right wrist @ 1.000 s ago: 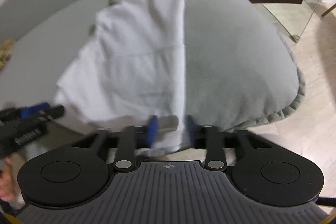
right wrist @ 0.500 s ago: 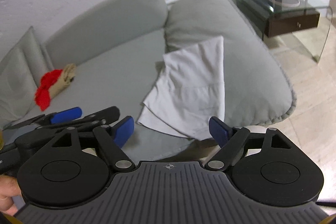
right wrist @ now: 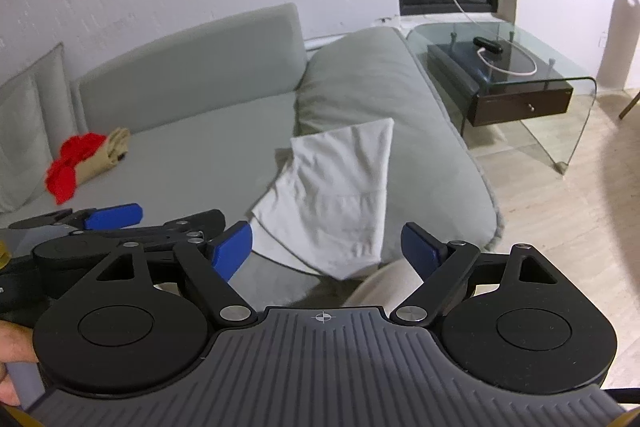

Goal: Fold clothes
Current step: 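Lay the folded shirt down on the sofa and open both tools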

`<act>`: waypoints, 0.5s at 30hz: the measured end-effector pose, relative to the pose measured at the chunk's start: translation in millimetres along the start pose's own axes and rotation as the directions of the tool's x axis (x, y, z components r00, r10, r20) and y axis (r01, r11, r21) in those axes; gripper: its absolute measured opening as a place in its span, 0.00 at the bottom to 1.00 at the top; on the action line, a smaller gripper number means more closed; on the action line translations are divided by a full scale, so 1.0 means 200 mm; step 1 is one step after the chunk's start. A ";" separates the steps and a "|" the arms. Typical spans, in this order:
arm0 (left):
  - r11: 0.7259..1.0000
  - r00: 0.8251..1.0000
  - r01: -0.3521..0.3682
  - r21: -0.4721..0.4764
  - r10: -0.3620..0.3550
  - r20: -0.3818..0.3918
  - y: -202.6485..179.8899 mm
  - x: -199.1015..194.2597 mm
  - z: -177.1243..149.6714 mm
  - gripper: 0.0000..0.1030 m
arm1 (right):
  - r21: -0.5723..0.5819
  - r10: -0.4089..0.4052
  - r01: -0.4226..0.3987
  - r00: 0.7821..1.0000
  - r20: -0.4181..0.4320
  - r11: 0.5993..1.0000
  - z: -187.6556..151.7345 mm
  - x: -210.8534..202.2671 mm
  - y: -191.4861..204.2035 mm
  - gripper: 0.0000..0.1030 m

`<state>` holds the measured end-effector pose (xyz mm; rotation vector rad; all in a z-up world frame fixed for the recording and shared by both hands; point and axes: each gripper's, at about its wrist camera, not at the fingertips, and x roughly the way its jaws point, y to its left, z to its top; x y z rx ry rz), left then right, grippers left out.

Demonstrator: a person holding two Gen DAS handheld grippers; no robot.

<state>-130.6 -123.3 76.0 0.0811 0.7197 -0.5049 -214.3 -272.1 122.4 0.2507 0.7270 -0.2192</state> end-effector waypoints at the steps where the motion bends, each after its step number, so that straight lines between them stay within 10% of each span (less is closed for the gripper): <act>1: 1.000 1.000 -0.003 -0.004 0.003 0.001 0.00 0.00 0.00 0.90 | -0.004 -0.003 0.003 1.000 -0.004 1.000 0.00 0.00 0.00 0.84; 15: 1.000 1.000 -0.006 -0.014 0.006 -0.008 0.00 0.04 0.00 0.90 | -0.021 -0.013 0.012 1.000 -0.022 1.000 0.00 0.05 0.00 0.84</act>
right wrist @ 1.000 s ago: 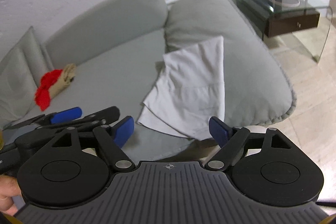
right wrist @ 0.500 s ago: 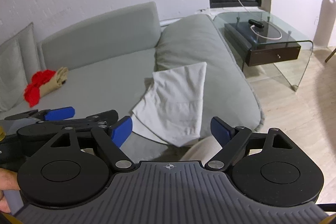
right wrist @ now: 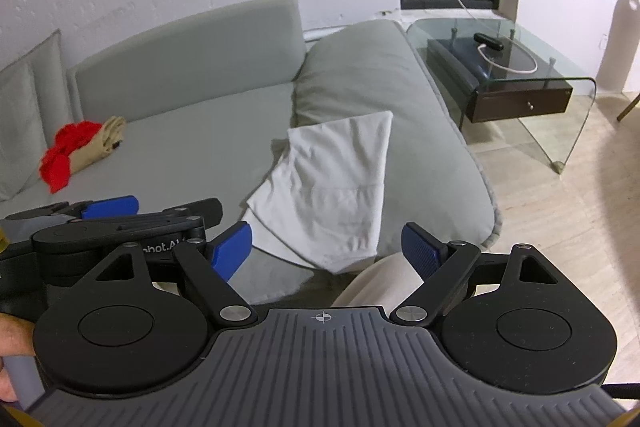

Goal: Fold clothes

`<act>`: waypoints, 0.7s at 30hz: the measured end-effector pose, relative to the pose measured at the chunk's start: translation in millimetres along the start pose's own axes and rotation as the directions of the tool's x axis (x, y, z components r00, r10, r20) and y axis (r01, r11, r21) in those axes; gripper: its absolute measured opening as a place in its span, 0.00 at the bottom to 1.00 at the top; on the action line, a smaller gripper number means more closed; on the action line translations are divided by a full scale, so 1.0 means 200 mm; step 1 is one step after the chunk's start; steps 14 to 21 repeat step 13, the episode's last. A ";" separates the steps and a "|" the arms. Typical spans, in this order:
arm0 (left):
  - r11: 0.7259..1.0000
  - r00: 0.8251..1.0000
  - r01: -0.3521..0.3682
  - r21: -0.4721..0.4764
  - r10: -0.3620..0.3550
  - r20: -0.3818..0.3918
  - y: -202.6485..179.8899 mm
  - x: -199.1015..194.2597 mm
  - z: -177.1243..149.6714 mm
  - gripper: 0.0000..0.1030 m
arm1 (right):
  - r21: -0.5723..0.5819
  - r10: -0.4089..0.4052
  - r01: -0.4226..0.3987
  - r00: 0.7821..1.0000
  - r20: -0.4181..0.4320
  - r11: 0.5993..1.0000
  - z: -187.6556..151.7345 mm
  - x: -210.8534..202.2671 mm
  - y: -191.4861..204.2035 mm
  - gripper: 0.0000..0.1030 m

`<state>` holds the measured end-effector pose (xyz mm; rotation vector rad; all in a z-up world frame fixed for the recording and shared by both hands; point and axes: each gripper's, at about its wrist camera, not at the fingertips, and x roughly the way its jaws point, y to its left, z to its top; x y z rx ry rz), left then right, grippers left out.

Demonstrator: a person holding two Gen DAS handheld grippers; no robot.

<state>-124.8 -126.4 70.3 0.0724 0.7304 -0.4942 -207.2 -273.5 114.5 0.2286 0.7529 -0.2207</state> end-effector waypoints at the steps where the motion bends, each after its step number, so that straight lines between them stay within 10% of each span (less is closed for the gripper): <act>1: 1.000 1.000 0.001 0.004 -0.001 0.000 0.00 0.00 0.00 0.90 | 0.001 0.000 0.000 1.000 -0.002 1.000 0.00 0.00 0.00 0.84; 21: 1.000 1.000 0.006 0.006 -0.006 -0.024 -0.03 0.07 -0.01 0.90 | 0.014 -0.012 0.012 1.000 -0.028 1.000 0.00 0.07 -0.04 0.84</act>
